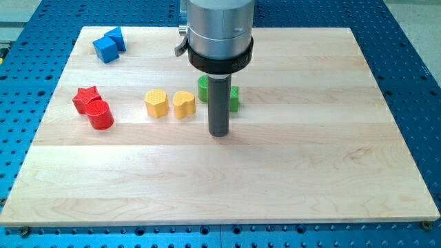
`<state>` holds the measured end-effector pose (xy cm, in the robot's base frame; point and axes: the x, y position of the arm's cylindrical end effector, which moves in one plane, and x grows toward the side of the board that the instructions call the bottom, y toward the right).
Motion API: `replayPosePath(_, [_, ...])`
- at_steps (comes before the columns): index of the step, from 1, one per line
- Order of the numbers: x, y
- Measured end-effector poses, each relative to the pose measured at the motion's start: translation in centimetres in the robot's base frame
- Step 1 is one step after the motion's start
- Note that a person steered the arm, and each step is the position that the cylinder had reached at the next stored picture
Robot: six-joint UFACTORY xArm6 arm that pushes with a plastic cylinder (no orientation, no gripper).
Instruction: Move the green blocks towards the top right of the board
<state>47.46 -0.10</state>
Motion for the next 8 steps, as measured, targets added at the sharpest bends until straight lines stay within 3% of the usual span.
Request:
replayPosePath(5, [-3.0, -0.6])
replayPosePath(7, [-15.9, 9.6])
replayPosePath(8, [-16.7, 10.7])
